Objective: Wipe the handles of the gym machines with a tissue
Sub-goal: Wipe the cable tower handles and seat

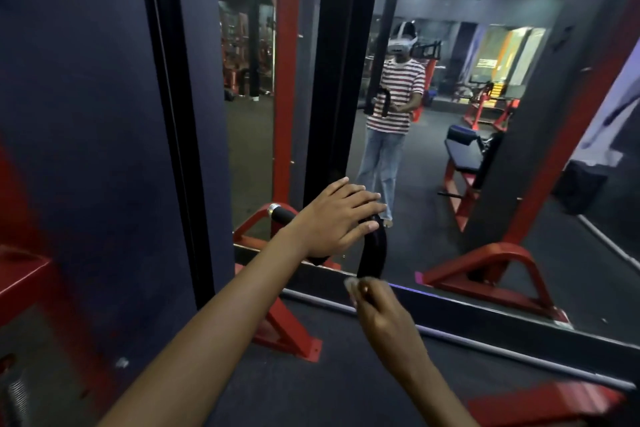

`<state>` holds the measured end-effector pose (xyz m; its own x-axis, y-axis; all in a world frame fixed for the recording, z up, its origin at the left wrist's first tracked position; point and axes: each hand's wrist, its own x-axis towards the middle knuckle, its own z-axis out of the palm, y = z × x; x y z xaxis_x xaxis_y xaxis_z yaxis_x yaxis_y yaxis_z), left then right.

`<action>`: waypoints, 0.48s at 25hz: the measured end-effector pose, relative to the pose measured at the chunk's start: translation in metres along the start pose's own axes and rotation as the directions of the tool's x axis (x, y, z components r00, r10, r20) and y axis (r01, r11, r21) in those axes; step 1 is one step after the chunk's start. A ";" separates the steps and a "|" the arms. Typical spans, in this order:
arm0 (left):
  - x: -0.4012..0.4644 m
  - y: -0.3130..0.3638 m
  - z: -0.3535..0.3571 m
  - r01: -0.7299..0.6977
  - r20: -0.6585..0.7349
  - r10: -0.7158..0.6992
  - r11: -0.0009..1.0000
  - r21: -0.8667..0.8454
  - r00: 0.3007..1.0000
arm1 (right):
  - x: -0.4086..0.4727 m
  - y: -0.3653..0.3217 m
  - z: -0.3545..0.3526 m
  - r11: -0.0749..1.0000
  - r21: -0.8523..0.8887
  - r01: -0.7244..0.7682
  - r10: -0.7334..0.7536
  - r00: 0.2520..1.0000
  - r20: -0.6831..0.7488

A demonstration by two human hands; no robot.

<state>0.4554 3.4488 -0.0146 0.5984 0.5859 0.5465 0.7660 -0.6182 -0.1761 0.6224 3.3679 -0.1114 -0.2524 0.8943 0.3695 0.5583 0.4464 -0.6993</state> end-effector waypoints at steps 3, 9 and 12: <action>0.000 0.000 0.001 0.005 -0.005 -0.005 1.000 -0.020 1.000 | 0.026 -0.026 -0.031 0.959 -0.161 0.233 -0.265 0.938 -0.223; 0.003 0.001 -0.003 0.014 0.033 -0.012 0.998 -0.061 0.999 | 0.029 0.017 0.006 0.604 -0.671 0.430 -0.581 0.814 -0.003; 0.003 0.003 -0.004 0.029 0.033 -0.026 0.996 -0.084 0.999 | 0.023 0.023 0.025 0.657 -0.651 0.381 -0.485 0.874 0.023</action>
<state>0.4587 3.4472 -0.0102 0.5857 0.6186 0.5238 0.7604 -0.6430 -0.0909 0.6091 3.3996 -0.1340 -0.5096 0.5663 0.6478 0.7847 0.6147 0.0798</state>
